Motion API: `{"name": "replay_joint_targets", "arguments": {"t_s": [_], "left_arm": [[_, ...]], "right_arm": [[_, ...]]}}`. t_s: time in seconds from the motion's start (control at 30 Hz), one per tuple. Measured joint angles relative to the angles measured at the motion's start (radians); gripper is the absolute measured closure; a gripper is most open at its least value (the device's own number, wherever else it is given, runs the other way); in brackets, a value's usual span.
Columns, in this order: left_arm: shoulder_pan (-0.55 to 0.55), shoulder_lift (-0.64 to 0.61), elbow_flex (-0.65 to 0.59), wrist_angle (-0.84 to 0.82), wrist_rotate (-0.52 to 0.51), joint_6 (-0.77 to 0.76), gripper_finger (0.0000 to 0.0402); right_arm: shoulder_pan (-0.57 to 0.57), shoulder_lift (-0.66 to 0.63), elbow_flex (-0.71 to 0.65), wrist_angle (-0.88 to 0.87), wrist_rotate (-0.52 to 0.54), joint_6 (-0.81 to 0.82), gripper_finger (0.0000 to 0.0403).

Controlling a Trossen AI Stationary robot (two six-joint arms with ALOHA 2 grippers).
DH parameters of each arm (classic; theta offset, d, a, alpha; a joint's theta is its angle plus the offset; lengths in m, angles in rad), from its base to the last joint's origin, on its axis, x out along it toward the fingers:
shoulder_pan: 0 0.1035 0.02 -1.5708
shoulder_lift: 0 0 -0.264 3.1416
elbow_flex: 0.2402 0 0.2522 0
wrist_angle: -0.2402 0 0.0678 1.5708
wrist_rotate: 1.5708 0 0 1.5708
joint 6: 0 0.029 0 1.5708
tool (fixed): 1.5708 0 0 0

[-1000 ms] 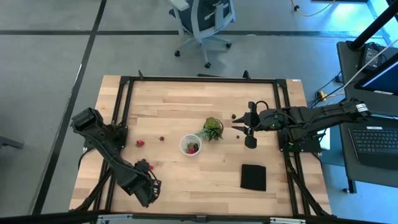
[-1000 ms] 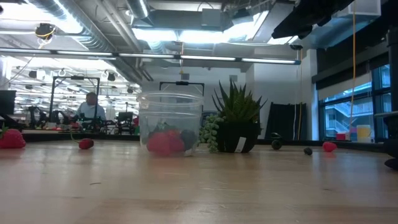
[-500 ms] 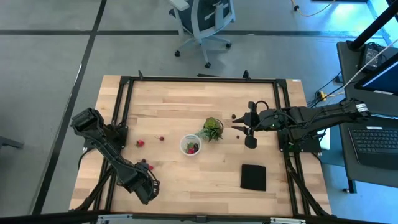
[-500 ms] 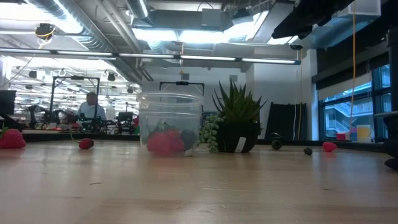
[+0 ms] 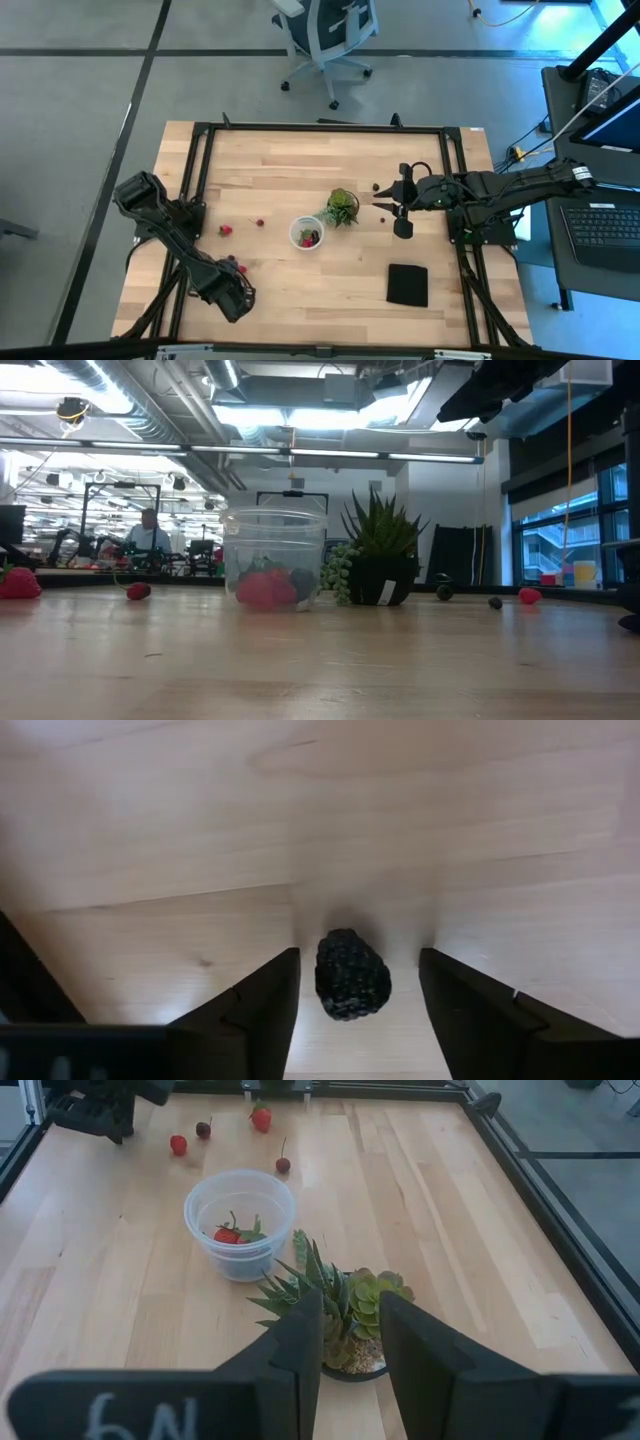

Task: Pick and placing Produce into tupperware
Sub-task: Put the bottom blackberry into the transparent container

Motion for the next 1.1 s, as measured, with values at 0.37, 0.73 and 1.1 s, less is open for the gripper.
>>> {"name": "replay_joint_targets", "arguments": {"t_s": [0.37,0.73,1.1], "left_arm": [[0.0,0.003,-0.004,0.025,-0.008,0.0,0.0274],[-0.002,-0.035,-0.008,0.078,-0.242,0.027,0.0301],[0.057,-0.283,-0.007,0.16,-0.873,0.297,0.0301]], "right_arm": [[0.0,0.0,0.0,0.0,0.0,-0.001,0.0299],[0.0,0.0,0.0,0.0,0.0,-0.001,0.0299],[0.0,0.0,0.0,0.004,0.0,-0.002,0.0299]]}}
